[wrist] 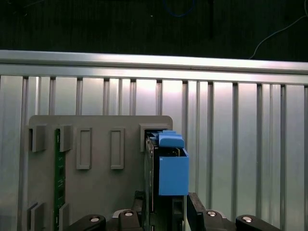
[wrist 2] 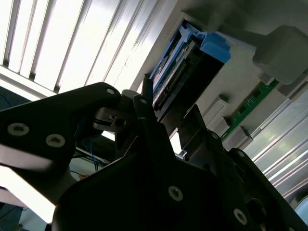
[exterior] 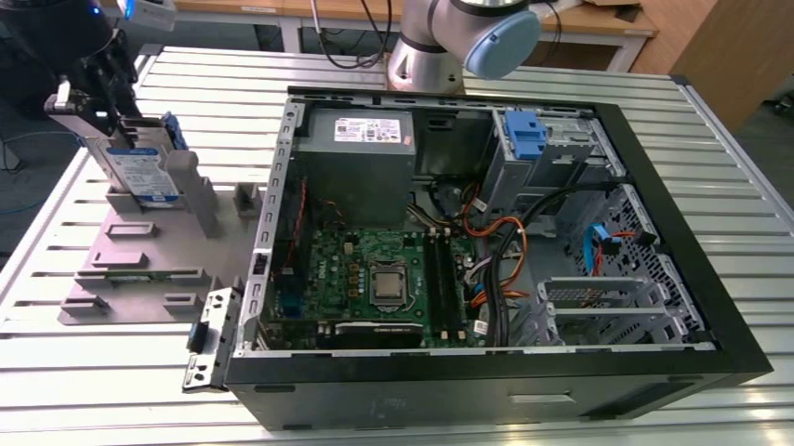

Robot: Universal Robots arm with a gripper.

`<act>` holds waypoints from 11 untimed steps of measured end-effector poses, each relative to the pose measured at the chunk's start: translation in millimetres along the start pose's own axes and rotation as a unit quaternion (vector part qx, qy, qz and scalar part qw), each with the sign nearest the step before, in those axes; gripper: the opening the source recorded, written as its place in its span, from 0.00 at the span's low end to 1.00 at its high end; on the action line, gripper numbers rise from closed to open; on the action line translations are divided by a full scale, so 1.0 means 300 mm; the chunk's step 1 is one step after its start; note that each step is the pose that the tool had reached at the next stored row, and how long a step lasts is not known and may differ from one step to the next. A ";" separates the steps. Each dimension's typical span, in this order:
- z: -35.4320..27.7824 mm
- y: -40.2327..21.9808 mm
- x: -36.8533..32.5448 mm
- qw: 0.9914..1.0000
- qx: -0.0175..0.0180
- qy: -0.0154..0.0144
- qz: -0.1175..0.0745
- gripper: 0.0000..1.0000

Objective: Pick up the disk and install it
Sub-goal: 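Pick up the disk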

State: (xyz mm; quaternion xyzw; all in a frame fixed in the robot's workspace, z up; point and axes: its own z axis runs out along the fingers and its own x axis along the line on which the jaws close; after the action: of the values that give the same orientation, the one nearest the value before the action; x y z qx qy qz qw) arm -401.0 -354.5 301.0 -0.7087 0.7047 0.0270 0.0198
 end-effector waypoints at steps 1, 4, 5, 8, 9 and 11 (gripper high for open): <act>0.000 0.000 0.000 1.000 0.000 0.000 0.000 0.47; 0.000 -0.001 0.000 1.000 0.000 0.000 0.000 0.46; 0.000 -0.001 0.000 1.000 0.000 0.000 0.000 0.39; 0.000 -0.001 0.000 1.000 0.000 0.000 0.000 0.39; 0.000 -0.001 0.000 1.000 0.000 0.000 0.000 0.39; 0.001 -0.002 0.000 1.000 0.000 0.000 0.000 0.39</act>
State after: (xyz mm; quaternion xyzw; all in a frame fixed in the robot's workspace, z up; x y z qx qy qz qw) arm -400.4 -354.5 300.8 -0.7087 0.7047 0.0270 0.0198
